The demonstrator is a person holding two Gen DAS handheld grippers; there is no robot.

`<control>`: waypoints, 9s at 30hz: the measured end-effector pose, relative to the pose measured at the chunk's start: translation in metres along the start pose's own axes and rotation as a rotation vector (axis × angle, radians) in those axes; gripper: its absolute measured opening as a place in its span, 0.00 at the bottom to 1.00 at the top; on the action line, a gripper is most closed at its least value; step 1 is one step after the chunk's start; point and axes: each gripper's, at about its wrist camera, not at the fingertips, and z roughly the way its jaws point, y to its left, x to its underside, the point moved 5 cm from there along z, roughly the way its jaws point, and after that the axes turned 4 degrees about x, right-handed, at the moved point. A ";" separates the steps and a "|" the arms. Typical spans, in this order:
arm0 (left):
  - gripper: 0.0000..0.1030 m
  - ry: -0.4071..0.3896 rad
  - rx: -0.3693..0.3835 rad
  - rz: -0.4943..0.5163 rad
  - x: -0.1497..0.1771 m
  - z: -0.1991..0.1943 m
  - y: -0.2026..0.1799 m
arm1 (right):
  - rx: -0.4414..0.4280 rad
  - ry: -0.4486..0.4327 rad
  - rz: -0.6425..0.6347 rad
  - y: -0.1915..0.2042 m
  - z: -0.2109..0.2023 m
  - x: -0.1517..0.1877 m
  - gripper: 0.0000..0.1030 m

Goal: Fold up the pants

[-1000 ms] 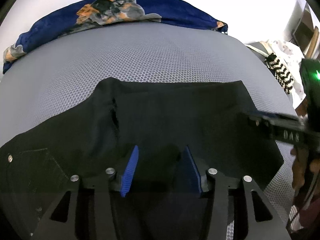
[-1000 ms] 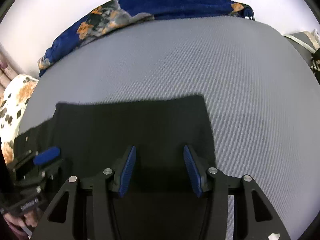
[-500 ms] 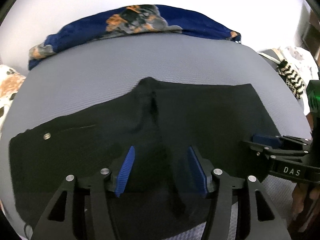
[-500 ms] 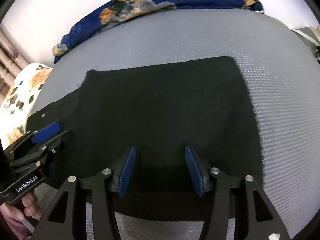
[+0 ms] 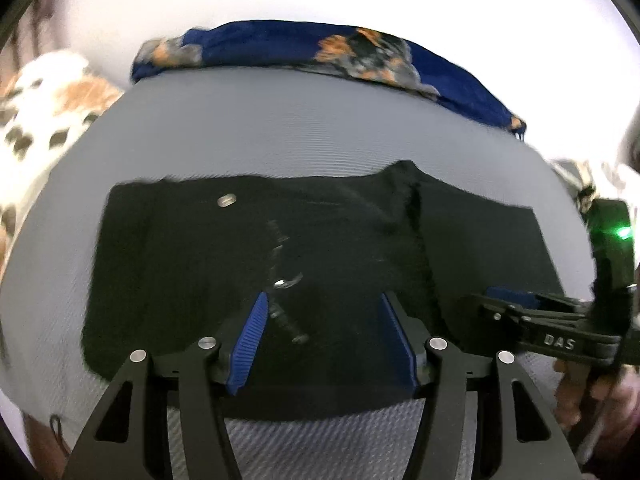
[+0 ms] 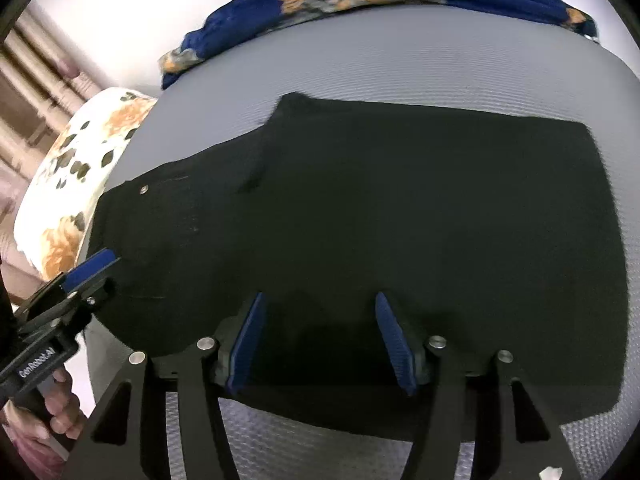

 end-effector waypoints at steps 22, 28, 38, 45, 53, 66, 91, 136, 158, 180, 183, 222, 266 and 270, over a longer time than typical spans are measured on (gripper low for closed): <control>0.57 -0.093 0.375 -0.577 0.070 -0.045 0.132 | 0.011 0.029 -0.051 0.029 0.016 -0.005 0.80; 0.57 -0.090 0.381 -0.636 0.073 -0.031 0.152 | 0.017 0.035 -0.057 0.028 0.016 -0.005 0.82; 0.57 -0.128 0.434 -0.670 0.076 -0.011 0.177 | 0.026 0.038 -0.057 0.029 0.017 -0.005 0.82; 0.57 -0.167 0.418 -0.674 0.059 -0.003 0.181 | 0.033 0.035 -0.054 0.030 0.017 -0.003 0.83; 0.42 -0.152 0.302 -0.588 0.051 0.002 0.167 | 0.034 0.031 -0.053 0.033 0.017 -0.001 0.85; 0.28 -0.183 0.267 -0.478 0.018 -0.019 0.136 | 0.031 0.021 -0.055 0.034 0.016 0.000 0.86; 0.27 -0.181 0.461 0.038 -0.076 -0.029 -0.065 | -0.049 -0.138 0.182 -0.056 -0.074 -0.023 0.85; 0.63 0.053 0.218 0.071 -0.047 0.059 -0.087 | -0.403 0.032 0.260 -0.185 -0.020 -0.043 0.58; 0.63 0.068 0.061 0.001 -0.041 0.071 -0.057 | -0.326 -0.139 0.293 -0.157 -0.092 -0.062 0.10; 0.63 0.086 0.245 0.350 -0.022 0.077 -0.160 | -0.035 -0.048 0.380 -0.196 -0.086 -0.009 0.32; 0.62 0.101 0.223 0.394 -0.013 0.083 -0.167 | -0.015 -0.045 0.362 -0.190 -0.089 0.003 0.20; 0.51 0.167 0.168 0.295 -0.007 0.075 -0.140 | 0.079 -0.050 0.292 -0.196 -0.100 0.009 0.43; 0.22 0.250 0.385 0.036 -0.044 0.137 -0.122 | -0.411 0.037 0.299 -0.191 -0.053 -0.048 0.26; 0.16 0.214 0.369 0.071 -0.047 0.122 -0.119 | -0.362 0.020 0.286 -0.172 -0.066 -0.049 0.26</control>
